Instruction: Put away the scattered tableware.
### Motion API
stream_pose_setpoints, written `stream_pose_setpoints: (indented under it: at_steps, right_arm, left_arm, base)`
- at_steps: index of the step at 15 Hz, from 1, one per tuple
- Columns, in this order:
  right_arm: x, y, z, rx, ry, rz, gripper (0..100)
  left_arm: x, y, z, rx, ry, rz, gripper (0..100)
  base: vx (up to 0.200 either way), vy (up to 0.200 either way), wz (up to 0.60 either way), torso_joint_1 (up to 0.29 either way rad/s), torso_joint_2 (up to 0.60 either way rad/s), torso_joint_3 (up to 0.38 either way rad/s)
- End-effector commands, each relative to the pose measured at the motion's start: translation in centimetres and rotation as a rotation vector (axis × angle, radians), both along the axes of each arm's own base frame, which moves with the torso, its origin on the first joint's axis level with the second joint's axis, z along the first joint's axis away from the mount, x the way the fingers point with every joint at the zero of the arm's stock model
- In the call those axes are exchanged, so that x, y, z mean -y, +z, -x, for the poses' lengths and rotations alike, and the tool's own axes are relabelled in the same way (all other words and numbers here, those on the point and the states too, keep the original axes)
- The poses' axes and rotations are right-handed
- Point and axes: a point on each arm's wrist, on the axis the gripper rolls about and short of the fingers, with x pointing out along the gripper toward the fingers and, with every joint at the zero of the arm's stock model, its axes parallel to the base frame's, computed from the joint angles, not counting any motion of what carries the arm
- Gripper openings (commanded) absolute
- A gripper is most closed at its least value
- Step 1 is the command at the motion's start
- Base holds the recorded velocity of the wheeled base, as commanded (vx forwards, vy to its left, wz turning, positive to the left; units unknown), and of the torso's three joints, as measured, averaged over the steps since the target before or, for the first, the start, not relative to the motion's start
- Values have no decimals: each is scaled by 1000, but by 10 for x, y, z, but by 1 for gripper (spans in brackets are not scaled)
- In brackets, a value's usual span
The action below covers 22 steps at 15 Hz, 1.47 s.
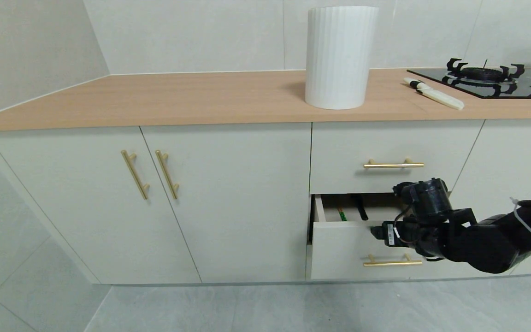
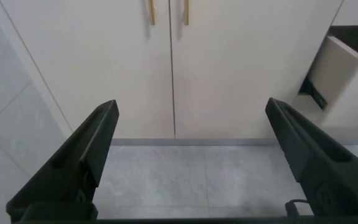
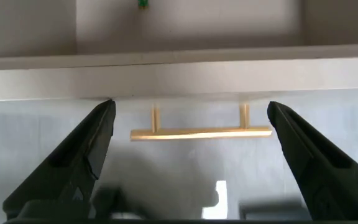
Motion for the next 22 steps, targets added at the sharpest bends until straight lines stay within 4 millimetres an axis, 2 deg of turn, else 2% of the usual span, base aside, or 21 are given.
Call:
stream_pose_setpoints:
  at_steps: [1, 7, 12, 16, 22]
  right_arm:
    - [-2, -16, -14, -13, -1, 12, 100]
    - [-3, -34, -35, 116, -23, -34, 100]
    - [6, -46, -48, 181, -52, -55, 100]
    - [19, -59, -68, 226, -99, -68, 100]
    - [34, -59, -79, 247, -143, -70, 100]
  left_arm:
    - [0, 0, 0, 0, 0, 0, 100]
    - [0, 0, 0, 0, 0, 0, 100]
    - [0, 0, 0, 0, 0, 0, 100]
    - [0, 0, 0, 0, 0, 0, 100]
    - [0, 0, 0, 0, 0, 0, 100]
  base:
    - [0, 0, 0, 0, 0, 0]
    - [0, 0, 0, 0, 0, 0]
    - [0, 0, 0, 0, 0, 0]
    - [0, 0, 0, 0, 0, 0]
    - [0, 0, 0, 0, 0, 0]
